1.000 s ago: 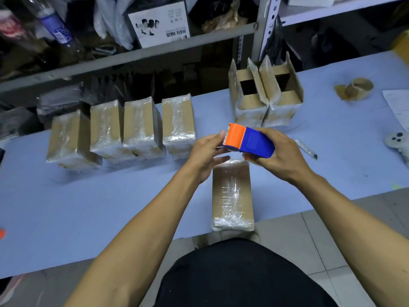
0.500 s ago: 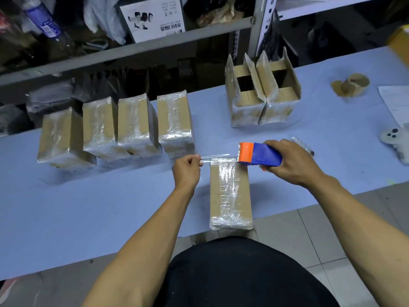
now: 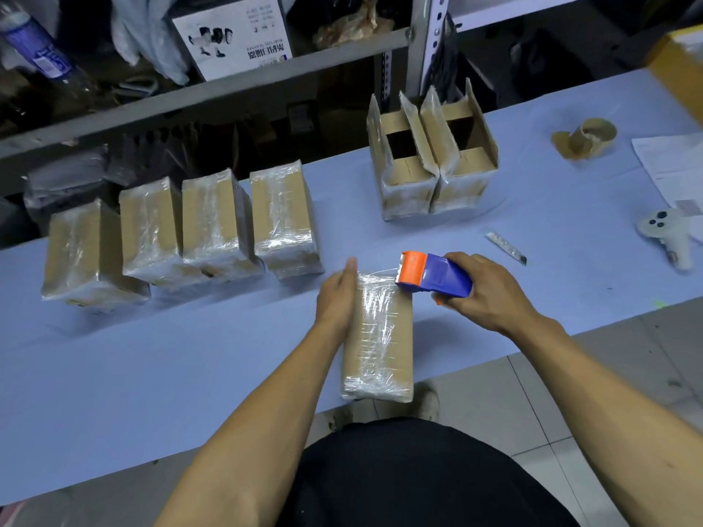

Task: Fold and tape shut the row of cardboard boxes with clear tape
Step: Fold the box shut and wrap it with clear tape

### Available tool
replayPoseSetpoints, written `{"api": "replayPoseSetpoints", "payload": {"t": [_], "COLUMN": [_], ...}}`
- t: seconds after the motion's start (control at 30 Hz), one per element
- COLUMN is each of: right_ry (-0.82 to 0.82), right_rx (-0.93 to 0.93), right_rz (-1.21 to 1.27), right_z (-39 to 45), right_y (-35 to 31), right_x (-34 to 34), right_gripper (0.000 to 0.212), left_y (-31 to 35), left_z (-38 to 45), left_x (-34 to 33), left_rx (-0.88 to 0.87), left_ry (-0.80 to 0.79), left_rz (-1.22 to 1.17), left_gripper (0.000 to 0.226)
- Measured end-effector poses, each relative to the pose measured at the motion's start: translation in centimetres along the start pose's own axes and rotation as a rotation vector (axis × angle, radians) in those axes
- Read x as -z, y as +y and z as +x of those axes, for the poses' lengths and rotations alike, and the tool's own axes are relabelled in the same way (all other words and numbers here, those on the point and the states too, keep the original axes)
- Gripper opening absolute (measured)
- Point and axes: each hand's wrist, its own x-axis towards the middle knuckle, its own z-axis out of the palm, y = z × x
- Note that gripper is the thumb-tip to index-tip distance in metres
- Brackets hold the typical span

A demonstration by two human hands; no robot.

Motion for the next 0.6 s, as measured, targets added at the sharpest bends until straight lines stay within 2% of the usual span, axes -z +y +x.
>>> {"api": "replayPoseSetpoints", "payload": {"t": [0.07,0.17,0.27,0.4,0.6], "right_ry": [0.004,-0.045,-0.092,-0.106,-0.082], "right_rx": [0.01,0.039,0.029,-0.054,-0.024], "right_rz": [-0.017,-0.036,-0.08,-0.185,-0.486], "right_z": [0.2,0.6,0.2,-0.3,2.5], "right_y": [0.0,0.1,2.0,4.2,-0.5], "right_x": [0.1,0.7,2.2,3.8,0.2], "right_gripper": [0.056,0.053,0.046,0.041,0.034], "left_y": [0.4,-0.5,-1.0,-0.9,-0.7], "left_z": [-0.4,0.2,0.6,0.7,0.6], "left_x": [-0.8,-0.9,-0.4,-1.0,-1.0], "left_rx": [-0.074,-0.168,-0.175,-0.121,-0.138], "left_ry": [-0.078,-0.059,-0.037,-0.039,-0.005], "left_rz": [0.095,0.132,0.136,0.16,0.209], "left_gripper": [0.078,0.047,0.042,0.073,0.074]}}
